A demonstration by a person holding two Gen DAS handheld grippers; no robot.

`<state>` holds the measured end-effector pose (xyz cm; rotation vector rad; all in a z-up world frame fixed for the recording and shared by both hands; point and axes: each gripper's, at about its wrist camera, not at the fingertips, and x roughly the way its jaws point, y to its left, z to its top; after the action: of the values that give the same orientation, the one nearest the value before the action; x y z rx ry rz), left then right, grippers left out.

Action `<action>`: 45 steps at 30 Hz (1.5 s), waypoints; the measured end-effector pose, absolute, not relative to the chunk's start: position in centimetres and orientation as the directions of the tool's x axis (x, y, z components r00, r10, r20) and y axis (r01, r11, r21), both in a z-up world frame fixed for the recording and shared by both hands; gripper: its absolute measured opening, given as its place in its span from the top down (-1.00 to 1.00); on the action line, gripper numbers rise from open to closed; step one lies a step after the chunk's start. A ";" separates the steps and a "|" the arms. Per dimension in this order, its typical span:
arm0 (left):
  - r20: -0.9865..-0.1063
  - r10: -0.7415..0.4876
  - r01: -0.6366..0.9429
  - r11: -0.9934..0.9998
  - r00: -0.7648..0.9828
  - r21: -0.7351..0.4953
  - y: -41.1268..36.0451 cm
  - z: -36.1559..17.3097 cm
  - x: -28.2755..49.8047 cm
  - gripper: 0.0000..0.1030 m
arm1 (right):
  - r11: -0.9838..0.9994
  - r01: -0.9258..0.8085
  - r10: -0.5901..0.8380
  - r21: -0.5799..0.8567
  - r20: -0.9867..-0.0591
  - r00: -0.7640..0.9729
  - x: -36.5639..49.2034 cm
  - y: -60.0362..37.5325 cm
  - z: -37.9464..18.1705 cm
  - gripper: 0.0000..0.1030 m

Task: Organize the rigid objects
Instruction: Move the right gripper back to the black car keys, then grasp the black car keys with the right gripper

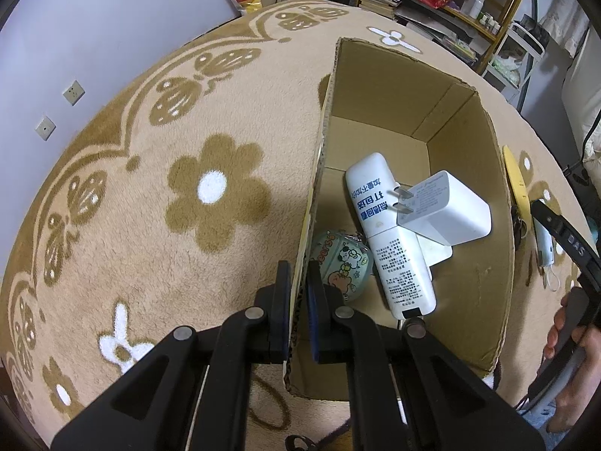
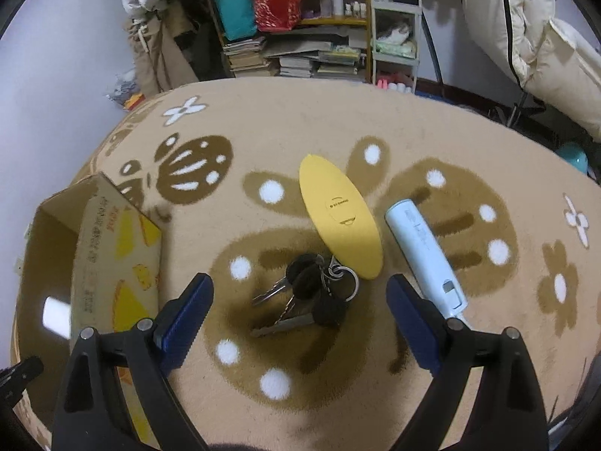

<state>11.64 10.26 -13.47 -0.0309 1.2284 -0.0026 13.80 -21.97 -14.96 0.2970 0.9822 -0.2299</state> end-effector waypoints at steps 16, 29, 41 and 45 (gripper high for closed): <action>-0.941 0.004 0.000 1.000 0.338 0.004 9.7 -13.5 11.9 0.87 | 0.804 0.546 -0.037 0.237 -0.895 0.444 15.2 -25.1 -20.9 -0.90; -0.942 -0.001 -0.002 1.000 0.337 -0.002 9.8 -13.5 11.9 0.85 | 0.843 0.537 -0.187 0.038 -0.914 0.359 15.2 -22.8 -21.4 -0.08; -0.942 0.000 -0.003 1.000 0.336 -0.001 9.8 -13.5 12.0 0.85 | 0.870 0.433 -0.005 0.237 -0.873 0.488 12.8 -22.6 -20.2 0.40; -0.942 0.001 -0.005 1.000 0.336 -0.001 9.8 -13.4 12.0 0.85 | 0.832 0.458 0.044 0.314 -0.860 0.508 12.2 -23.8 -20.0 0.40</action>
<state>12.02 9.80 -13.36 -0.0041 1.2279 0.0037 12.19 -23.80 -20.02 0.5560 1.0186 -0.2656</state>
